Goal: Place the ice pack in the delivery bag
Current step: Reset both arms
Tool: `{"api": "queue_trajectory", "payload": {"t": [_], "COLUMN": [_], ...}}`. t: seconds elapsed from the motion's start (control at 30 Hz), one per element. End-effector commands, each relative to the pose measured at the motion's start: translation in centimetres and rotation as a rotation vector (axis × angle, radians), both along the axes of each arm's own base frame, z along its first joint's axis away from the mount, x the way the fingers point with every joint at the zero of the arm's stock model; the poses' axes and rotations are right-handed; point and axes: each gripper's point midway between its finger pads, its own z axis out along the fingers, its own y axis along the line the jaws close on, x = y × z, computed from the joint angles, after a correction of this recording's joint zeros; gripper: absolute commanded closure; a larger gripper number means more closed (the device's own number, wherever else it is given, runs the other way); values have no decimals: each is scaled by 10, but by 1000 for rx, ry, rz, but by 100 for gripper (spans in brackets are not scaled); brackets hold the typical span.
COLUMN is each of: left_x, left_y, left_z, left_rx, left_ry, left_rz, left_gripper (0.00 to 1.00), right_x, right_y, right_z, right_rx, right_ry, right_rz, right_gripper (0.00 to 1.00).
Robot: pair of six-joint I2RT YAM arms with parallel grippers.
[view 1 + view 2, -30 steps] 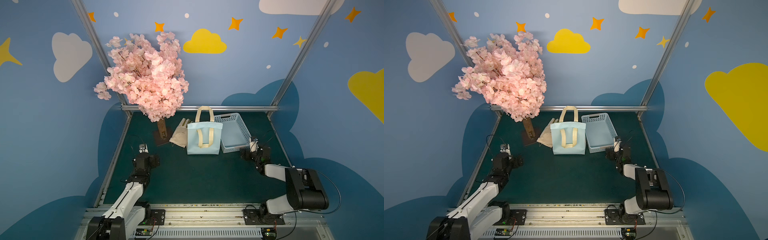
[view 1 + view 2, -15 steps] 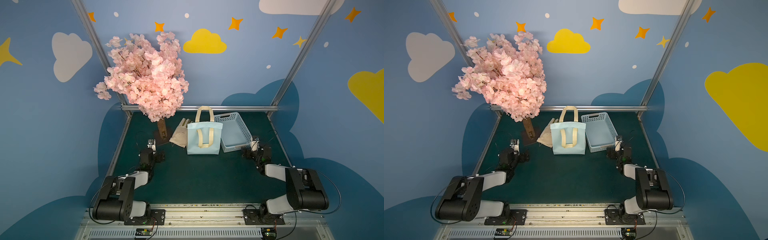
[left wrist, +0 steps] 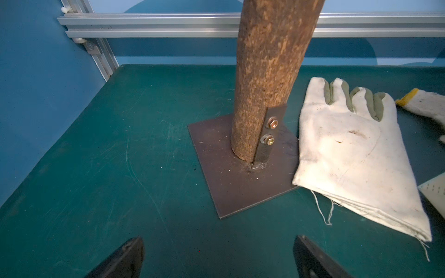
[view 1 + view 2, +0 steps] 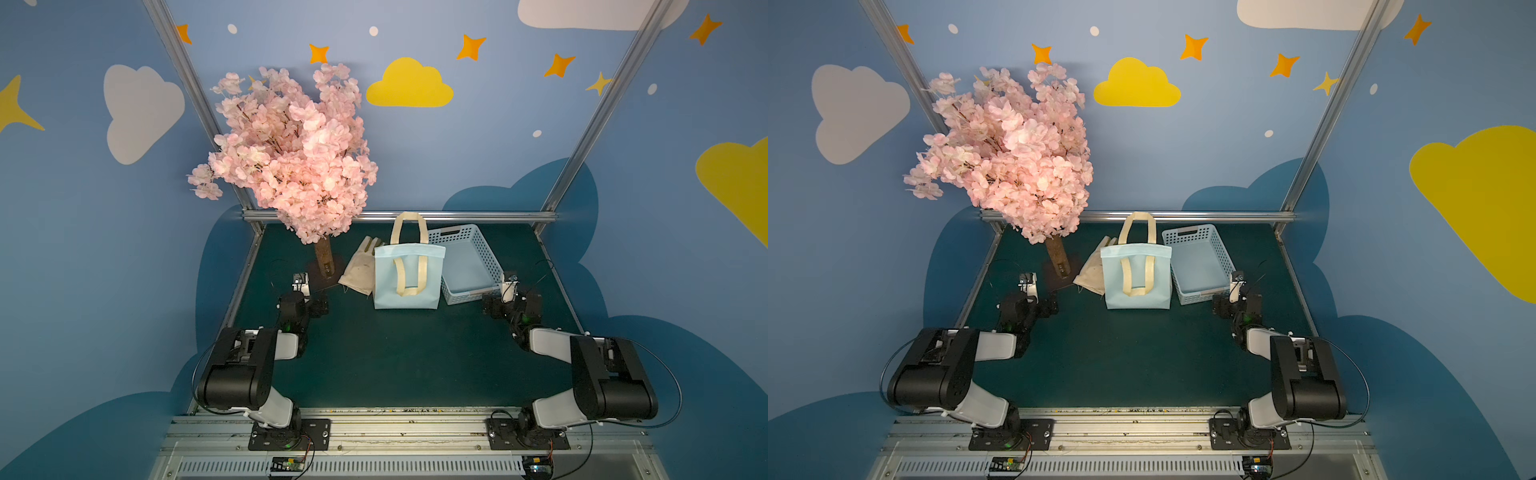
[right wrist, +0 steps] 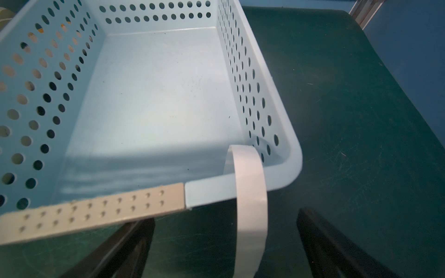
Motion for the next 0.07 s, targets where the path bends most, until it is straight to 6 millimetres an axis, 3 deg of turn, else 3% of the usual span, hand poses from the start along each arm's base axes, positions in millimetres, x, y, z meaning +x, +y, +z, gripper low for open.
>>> {"api": "queue_trajectory", "payload": {"t": [0.0,0.03], "left_x": [4,4], "left_y": [-1,-1], "left_z": [9,9], "left_rx": [-13,-13], "left_ry": [-24,-25], "left_rz": [-7,-6], "left_gripper": [0,0], "right_x": [9,9], "right_y": [1,1], "right_z": [15,14], "right_rx": [9,6], "right_ry": [-54,-53], "right_rz": [-2,-2], "right_gripper": [2,2]}}
